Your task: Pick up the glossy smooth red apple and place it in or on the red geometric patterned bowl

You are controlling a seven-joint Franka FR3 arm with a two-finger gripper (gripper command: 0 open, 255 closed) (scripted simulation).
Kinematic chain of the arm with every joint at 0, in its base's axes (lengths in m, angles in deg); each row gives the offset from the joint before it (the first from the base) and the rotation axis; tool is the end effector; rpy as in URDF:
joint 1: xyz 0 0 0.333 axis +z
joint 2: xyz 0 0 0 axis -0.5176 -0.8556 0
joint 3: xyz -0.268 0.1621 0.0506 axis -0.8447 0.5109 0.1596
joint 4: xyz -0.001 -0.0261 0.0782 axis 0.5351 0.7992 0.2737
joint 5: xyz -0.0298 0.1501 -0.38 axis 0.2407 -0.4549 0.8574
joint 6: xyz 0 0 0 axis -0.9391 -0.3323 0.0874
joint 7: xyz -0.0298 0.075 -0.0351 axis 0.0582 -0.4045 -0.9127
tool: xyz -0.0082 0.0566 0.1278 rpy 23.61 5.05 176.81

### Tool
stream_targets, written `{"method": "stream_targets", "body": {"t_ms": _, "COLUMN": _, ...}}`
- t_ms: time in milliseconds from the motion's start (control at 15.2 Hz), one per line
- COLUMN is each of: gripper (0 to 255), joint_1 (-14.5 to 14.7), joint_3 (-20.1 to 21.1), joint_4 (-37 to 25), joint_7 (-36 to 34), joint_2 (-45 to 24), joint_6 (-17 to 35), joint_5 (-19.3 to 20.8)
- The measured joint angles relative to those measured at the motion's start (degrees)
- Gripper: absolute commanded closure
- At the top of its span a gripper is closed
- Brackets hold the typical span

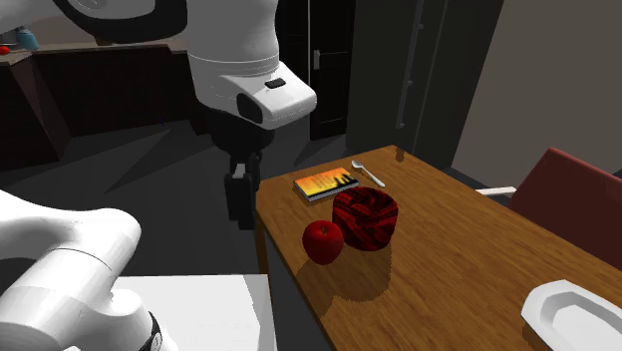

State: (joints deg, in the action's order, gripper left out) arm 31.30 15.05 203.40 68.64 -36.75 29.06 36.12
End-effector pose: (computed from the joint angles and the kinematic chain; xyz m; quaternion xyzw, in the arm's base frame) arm 0.3141 0.0085 0.5794 -0.9975 -0.0290 0.0279 0.0576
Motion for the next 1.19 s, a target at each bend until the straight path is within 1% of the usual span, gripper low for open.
{"method": "stream_targets", "body": {"t_ms": 132, "gripper": 0, "joint_1": -0.14, "joint_3": 0.7, "joint_4": 0.59, "joint_7": -1.23, "joint_2": 0.08, "joint_6": 0.54, "joint_5": -0.46}}
{"method": "stream_targets", "body": {"t_ms": 396, "gripper": 0, "joint_1": -1.12, "joint_3": 5.66, "joint_4": 3.37, "joint_7": -10.53, "joint_2": -1.15, "joint_6": 4.77, "joint_5": -3.71}}
{"method": "stream_targets", "body": {"t_ms": 462, "gripper": 0, "joint_1": -1.39, "joint_3": 7.14, "joint_4": 4.46, "joint_7": -13.12, "joint_2": -1.83, "joint_6": 6.55, "joint_5": -4.63}}
{"method": "stream_targets", "body": {"t_ms": 792, "gripper": 0, "joint_1": -2.59, "joint_3": 14.78, "joint_4": 6.1, "joint_7": -26.79, "joint_2": -6.87, "joint_6": 14.05, "joint_5": -8.87}}
{"method": "stream_targets", "body": {"t_ms": 990, "gripper": 0, "joint_1": -3.75, "joint_3": 18.49, "joint_4": 6.94, "joint_7": -34.03, "joint_2": -10.43, "joint_6": 18.73, "joint_5": -10.35}}
{"method": "stream_targets", "body": {"t_ms": 1188, "gripper": 0, "joint_1": -5.01, "joint_3": 22.88, "joint_4": 5.89, "joint_7": -42.13, "joint_2": -16.1, "joint_6": 23.83, "joint_5": -11.26}}
